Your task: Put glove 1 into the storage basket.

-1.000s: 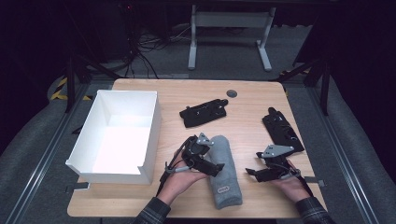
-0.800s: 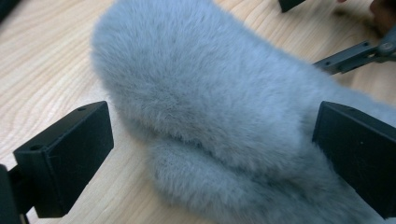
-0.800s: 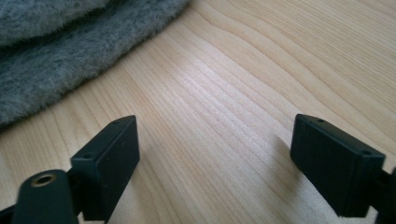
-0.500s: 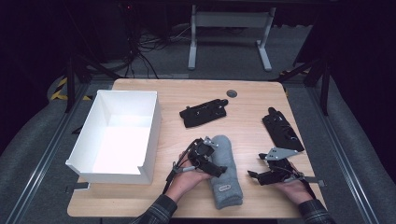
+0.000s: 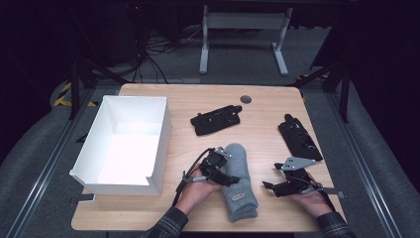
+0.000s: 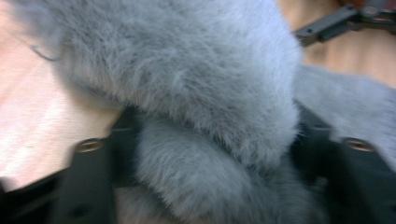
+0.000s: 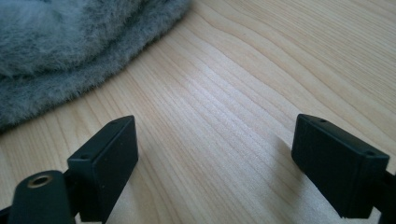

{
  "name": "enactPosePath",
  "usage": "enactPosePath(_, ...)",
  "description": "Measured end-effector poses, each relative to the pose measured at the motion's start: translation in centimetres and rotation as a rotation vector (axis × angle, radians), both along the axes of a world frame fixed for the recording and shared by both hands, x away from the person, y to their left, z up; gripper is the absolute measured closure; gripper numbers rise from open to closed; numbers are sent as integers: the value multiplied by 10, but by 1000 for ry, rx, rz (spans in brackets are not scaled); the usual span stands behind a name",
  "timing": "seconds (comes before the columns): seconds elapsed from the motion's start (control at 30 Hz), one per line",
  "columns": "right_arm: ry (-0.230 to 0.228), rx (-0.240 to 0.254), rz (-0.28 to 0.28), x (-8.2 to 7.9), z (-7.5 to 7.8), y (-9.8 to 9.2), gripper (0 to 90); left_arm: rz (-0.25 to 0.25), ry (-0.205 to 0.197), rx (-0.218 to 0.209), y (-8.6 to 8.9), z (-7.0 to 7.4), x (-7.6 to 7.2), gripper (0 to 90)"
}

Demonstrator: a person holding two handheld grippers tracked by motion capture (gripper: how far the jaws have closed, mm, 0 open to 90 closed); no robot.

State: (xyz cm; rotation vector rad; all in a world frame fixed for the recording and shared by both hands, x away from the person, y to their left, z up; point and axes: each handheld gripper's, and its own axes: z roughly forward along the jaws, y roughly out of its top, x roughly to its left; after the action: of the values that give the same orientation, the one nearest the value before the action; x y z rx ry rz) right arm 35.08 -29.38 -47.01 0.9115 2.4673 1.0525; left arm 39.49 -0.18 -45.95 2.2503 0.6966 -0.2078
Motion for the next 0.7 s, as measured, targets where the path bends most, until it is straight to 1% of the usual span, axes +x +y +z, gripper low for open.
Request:
enactPosePath(0.03, 0, 0, 0, 0, 0, 0, 150, 0, 0, 0, 0, 0, 0, 473)
enactPosePath(0.07, 0, 0, 1, 0, 0, 0, 150, -9, 11, 0, 0, 0, 0, 473)
enactPosePath(0.1, 0, 0, 1, 0, 0, 0, 149, -17, 21, -5, 0, 0, 1, 521)
enactPosePath(0.13, 1, 0, 1, 0, 0, 0, 148, -17, 21, -5, 0, 0, 1, 558)
enactPosePath(0.17, 1, 0, 1, 0, 0, 0, 148, -31, 21, 6, -1, 2, 1, 558)
enactPosePath(0.2, 1, 0, 1, 0, 0, 0, 148, -37, 21, 5, -1, 3, 1, 614)
enactPosePath(0.23, 1, 0, 1, 0, 0, 0, 148, -44, 19, 19, -2, 5, 0, 661)
enactPosePath(0.27, 1, 0, 1, 0, 0, 0, 148, -44, 19, 19, -2, 5, 0, 676)
enactPosePath(0.3, 1, 0, 1, 0, 0, 0, 148, -44, 16, 20, -3, 6, 0, 676)
enactPosePath(0.37, 1, 0, 1, 0, 0, 0, 148, -41, 22, 19, -3, 7, -1, 705)
enactPosePath(0.5, 0, 0, 2, 0, 0, 0, 148, -44, 8, 14, -1, 13, -2, 719)
enactPosePath(0.63, 2, 4, 1, 0, 0, 0, 147, -51, -29, 17, -1, 24, -7, 721)
enactPosePath(0.7, 2, 2, 2, 0, 0, 0, 146, -48, -43, 11, 0, 30, -8, 721)
